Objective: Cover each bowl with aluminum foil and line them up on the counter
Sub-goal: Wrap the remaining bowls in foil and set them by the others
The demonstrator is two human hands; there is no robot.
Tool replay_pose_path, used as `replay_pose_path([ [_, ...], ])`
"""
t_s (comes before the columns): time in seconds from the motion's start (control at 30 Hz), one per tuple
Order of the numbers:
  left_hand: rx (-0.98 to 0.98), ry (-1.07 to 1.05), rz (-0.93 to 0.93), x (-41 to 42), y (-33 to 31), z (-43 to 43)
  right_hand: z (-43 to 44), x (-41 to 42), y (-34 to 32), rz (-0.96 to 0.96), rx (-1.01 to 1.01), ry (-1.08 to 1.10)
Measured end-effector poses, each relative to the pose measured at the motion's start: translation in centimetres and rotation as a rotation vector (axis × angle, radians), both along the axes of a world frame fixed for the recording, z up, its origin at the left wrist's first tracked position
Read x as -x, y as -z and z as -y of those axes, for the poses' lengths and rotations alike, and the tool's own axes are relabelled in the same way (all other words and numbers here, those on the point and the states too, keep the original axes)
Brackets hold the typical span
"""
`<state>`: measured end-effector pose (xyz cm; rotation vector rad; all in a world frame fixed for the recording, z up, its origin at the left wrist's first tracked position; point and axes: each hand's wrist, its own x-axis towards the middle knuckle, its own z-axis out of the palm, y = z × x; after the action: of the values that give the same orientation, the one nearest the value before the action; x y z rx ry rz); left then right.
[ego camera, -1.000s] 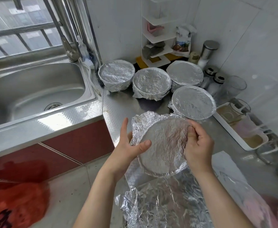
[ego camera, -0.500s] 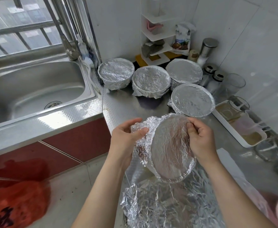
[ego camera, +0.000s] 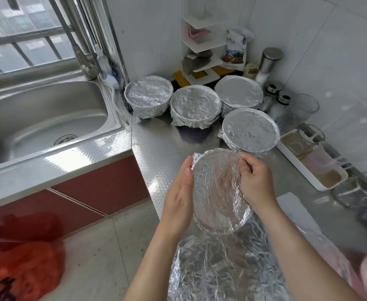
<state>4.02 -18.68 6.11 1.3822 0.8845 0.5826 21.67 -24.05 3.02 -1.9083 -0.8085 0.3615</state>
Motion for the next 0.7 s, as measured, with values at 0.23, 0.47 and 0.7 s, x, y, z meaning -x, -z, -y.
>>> replay_pose_path([
  [0.23, 0.026, -0.145, -0.050, 0.0, 0.5, -2.0, -0.9, 0.2, 0.1, -0.031, 0.108, 0.040],
  [0.47, 0.116, -0.223, -0.090, -0.9, 1.1, -2.5, -1.8, 1.7, 0.9, -0.052, 0.180, 0.226],
  [0.7, 0.141, -0.168, 0.045, 0.6, 2.2, -2.2, -1.7, 3.5, 2.0, -0.195, 0.143, 0.374],
])
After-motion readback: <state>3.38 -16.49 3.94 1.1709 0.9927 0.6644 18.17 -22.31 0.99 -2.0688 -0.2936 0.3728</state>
